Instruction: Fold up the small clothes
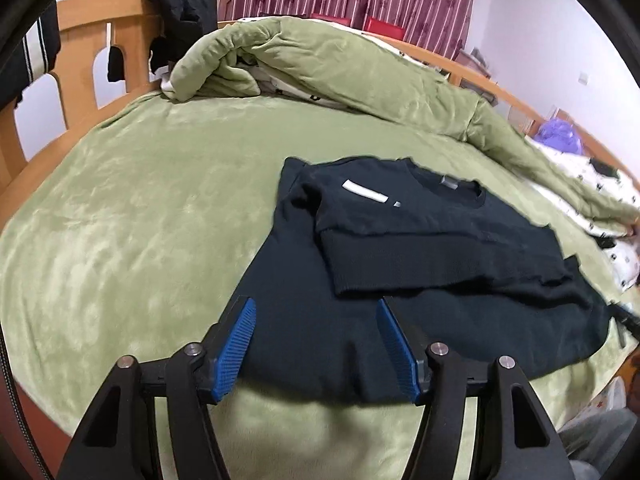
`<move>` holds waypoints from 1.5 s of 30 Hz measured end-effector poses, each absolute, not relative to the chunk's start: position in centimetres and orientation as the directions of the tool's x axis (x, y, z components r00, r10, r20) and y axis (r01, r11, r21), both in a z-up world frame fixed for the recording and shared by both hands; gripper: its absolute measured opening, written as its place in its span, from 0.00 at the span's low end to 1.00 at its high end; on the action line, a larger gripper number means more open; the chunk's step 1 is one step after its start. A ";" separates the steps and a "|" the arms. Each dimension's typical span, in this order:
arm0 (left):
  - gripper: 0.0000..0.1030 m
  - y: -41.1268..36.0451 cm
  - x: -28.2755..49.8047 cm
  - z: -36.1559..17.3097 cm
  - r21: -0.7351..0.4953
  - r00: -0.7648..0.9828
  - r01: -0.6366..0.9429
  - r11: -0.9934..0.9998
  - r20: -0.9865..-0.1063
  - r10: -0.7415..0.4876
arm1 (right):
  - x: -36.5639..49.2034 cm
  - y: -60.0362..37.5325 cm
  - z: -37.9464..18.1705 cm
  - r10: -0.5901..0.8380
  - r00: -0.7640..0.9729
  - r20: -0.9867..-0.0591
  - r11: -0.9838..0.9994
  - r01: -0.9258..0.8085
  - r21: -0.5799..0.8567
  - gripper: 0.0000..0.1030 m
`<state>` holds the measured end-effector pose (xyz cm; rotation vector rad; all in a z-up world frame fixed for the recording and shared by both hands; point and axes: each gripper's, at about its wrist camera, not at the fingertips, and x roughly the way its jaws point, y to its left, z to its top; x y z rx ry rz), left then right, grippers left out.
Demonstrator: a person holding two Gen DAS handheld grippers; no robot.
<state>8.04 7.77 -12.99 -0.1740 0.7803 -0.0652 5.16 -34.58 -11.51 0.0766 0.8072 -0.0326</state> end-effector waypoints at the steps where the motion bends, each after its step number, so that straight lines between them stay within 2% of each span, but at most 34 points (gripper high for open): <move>1: 0.57 7.7 8.4 -12.9 -0.201 0.709 0.009 0.979 -0.690 -0.149 | 5.7 -34.5 -11.8 0.010 0.681 -0.733 0.996 0.055 0.066 0.54; 9: 0.56 6.3 11.6 -13.9 -0.305 0.641 0.074 0.950 -0.715 -0.279 | 8.5 -35.0 -13.0 0.076 0.661 -0.746 0.990 0.036 0.133 0.50; 14: 0.48 5.5 13.7 -15.0 -0.300 0.615 0.051 0.953 -0.742 -0.267 | 10.6 -36.5 -14.1 0.109 0.637 -0.763 0.980 0.061 0.192 0.45; 27: 0.35 6.0 15.8 -16.1 -0.297 0.604 0.037 0.954 -0.754 -0.258 | 13.9 -39.8 -15.1 0.070 0.639 -0.766 0.961 0.164 0.224 0.45; 28: 0.34 6.0 15.9 -16.1 -0.294 0.607 0.038 0.955 -0.752 -0.256 | 14.1 -39.9 -15.3 0.072 0.633 -0.771 0.959 0.168 0.227 0.43; 30: 0.24 6.0 15.8 -15.9 -0.286 0.621 0.039 0.958 -0.743 -0.247 | 14.9 -39.8 -16.1 0.065 0.614 -0.787 0.958 0.181 0.221 0.39; 31: 0.20 6.0 15.7 -15.8 -0.283 0.633 0.038 0.958 -0.735 -0.242 | 15.2 -39.7 -16.4 0.050 0.605 -0.794 0.960 0.189 0.205 0.32; 32: 0.10 6.2 15.6 -15.6 -0.286 0.646 0.040 0.957 -0.723 -0.243 | 15.4 -39.4 -16.6 0.043 0.602 -0.798 0.963 0.186 0.193 0.18; 35: 0.09 7.0 15.6 -14.7 -0.341 0.680 0.059 0.938 -0.674 -0.288 | 15.4 -39.3 -15.7 0.064 0.635 -0.770 0.968 0.148 0.203 0.06; 39: 0.08 7.5 16.6 -13.0 -0.386 0.717 0.078 0.919 -0.619 -0.320 | 15.7 -40.2 -13.4 0.140 0.696 -0.704 0.950 0.107 0.295 0.06; 45: 0.08 6.8 20.3 -11.9 -0.393 0.729 0.086 0.916 -0.601 -0.326 | 18.8 -41.1 -10.8 0.186 0.749 -0.636 0.918 0.099 0.384 0.05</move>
